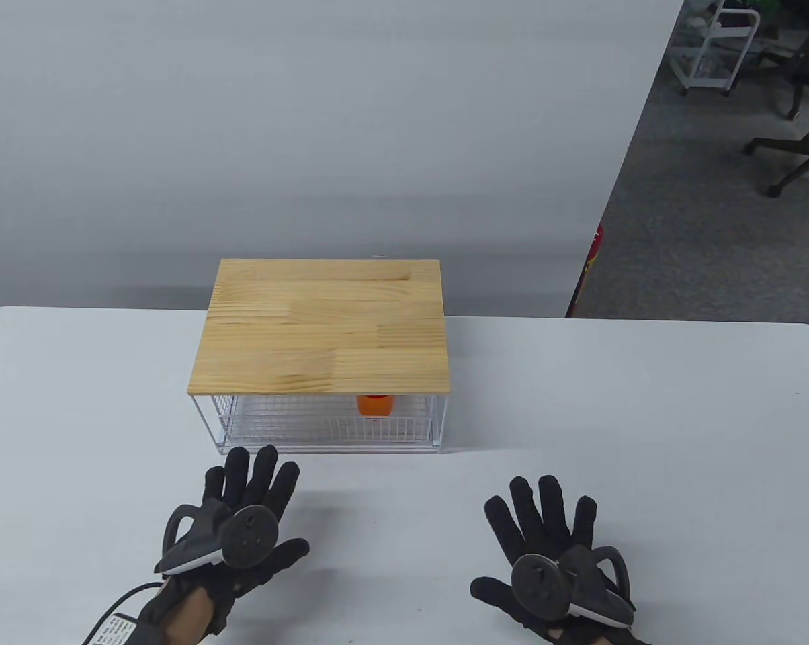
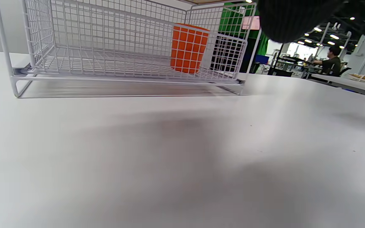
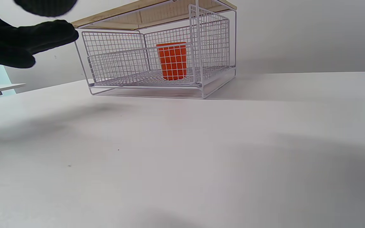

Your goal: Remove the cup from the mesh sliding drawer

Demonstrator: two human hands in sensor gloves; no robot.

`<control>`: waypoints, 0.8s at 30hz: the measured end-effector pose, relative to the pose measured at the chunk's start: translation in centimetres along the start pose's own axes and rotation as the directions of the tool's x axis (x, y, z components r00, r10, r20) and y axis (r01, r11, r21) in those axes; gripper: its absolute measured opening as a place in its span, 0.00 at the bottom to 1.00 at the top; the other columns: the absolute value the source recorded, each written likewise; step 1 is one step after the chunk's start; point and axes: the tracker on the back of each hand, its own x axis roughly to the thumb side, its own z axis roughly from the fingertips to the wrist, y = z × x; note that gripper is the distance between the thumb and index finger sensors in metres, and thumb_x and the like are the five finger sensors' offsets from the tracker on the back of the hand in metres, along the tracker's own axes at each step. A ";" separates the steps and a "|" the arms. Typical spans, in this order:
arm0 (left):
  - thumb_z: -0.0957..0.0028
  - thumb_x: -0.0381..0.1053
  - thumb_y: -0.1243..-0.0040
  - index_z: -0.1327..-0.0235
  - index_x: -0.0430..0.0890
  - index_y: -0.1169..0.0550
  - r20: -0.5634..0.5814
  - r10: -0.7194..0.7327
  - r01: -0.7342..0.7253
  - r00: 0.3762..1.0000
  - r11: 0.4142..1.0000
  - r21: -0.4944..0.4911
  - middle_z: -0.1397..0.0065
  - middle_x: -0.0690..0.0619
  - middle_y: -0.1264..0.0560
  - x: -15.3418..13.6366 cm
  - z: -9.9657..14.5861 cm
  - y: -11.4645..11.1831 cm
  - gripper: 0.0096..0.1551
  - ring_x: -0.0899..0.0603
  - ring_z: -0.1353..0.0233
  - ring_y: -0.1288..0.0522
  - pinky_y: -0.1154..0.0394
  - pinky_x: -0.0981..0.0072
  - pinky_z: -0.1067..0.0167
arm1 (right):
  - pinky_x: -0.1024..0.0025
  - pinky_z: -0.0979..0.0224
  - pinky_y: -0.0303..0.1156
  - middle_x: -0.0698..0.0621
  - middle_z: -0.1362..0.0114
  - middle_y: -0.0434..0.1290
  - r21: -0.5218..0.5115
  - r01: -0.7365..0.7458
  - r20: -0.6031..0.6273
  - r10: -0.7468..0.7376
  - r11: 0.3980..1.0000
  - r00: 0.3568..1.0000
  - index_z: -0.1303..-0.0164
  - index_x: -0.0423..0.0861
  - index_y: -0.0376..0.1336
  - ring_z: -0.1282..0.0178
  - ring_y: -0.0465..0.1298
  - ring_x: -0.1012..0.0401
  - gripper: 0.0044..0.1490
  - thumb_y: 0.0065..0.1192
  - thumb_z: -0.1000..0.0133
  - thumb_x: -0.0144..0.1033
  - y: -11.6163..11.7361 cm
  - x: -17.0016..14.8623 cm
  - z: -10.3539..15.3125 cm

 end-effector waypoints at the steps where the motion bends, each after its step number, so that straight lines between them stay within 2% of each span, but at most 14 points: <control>1: 0.43 0.72 0.50 0.21 0.42 0.68 -0.007 -0.005 0.005 1.000 1.000 0.008 0.19 0.31 0.71 -0.2 -0.6 0.1 0.62 0.15 0.24 0.70 0.67 0.19 0.33 | 0.14 0.34 0.26 0.31 0.11 0.29 -0.003 -0.002 -0.001 0.002 1.000 1.000 0.14 0.46 0.31 0.20 0.24 0.29 0.64 0.40 0.47 0.77 0.0 0.0 0.0; 4: 0.44 0.71 0.49 0.18 0.41 0.62 -0.006 -0.020 0.020 1.000 0.997 0.074 0.16 0.30 0.66 -0.7 -2.3 0.6 0.60 0.16 0.22 0.66 0.63 0.22 0.31 | 0.14 0.34 0.26 0.31 0.11 0.29 -0.017 0.000 0.001 0.000 1.000 1.000 0.14 0.46 0.31 0.20 0.25 0.29 0.63 0.41 0.46 0.76 -0.2 0.1 0.1; 6: 0.45 0.69 0.48 0.17 0.39 0.54 0.019 -0.030 0.026 0.999 0.986 0.167 0.15 0.30 0.56 -0.8 -3.4 0.9 0.56 0.17 0.20 0.55 0.55 0.24 0.28 | 0.14 0.33 0.27 0.31 0.11 0.29 -0.025 0.005 0.000 -0.005 1.000 1.000 0.14 0.46 0.31 0.20 0.25 0.29 0.63 0.42 0.46 0.75 -0.2 0.0 0.2; 8: 0.45 0.69 0.48 0.16 0.40 0.51 0.007 -0.047 0.045 0.999 0.987 0.155 0.14 0.31 0.52 -0.9 -4.6 1.1 0.55 0.17 0.19 0.52 0.52 0.24 0.28 | 0.15 0.33 0.27 0.31 0.11 0.29 -0.027 0.004 -0.006 -0.004 1.000 1.000 0.15 0.46 0.31 0.20 0.25 0.29 0.63 0.42 0.46 0.75 -0.2 0.0 0.2; 11: 0.45 0.68 0.46 0.16 0.40 0.51 -0.013 -0.062 0.063 0.998 0.989 0.136 0.13 0.32 0.51 -1.0 -6.5 1.3 0.55 0.18 0.18 0.50 0.52 0.23 0.28 | 0.15 0.32 0.28 0.31 0.11 0.30 -0.026 0.013 -0.008 -0.013 1.000 1.000 0.15 0.46 0.31 0.20 0.25 0.29 0.63 0.43 0.46 0.75 -0.2 -0.2 0.2; 20: 0.45 0.62 0.36 0.15 0.42 0.50 -0.063 -0.087 0.094 0.994 0.989 0.114 0.11 0.35 0.52 -0.6 -11.4 2.0 0.55 0.18 0.15 0.52 0.53 0.19 0.28 | 0.15 0.32 0.28 0.31 0.11 0.30 -0.034 0.030 -0.014 -0.031 0.999 0.999 0.15 0.45 0.32 0.20 0.26 0.29 0.62 0.44 0.46 0.73 -0.4 -0.4 0.4; 24: 0.44 0.59 0.33 0.15 0.43 0.46 -0.101 -0.102 0.115 0.990 0.986 0.123 0.12 0.37 0.45 -0.5 -13.0 2.5 0.53 0.19 0.15 0.46 0.49 0.19 0.26 | 0.15 0.31 0.29 0.31 0.12 0.30 -0.030 0.034 -0.016 -0.034 0.999 0.999 0.15 0.45 0.32 0.20 0.26 0.29 0.62 0.45 0.46 0.73 -0.4 -0.5 0.4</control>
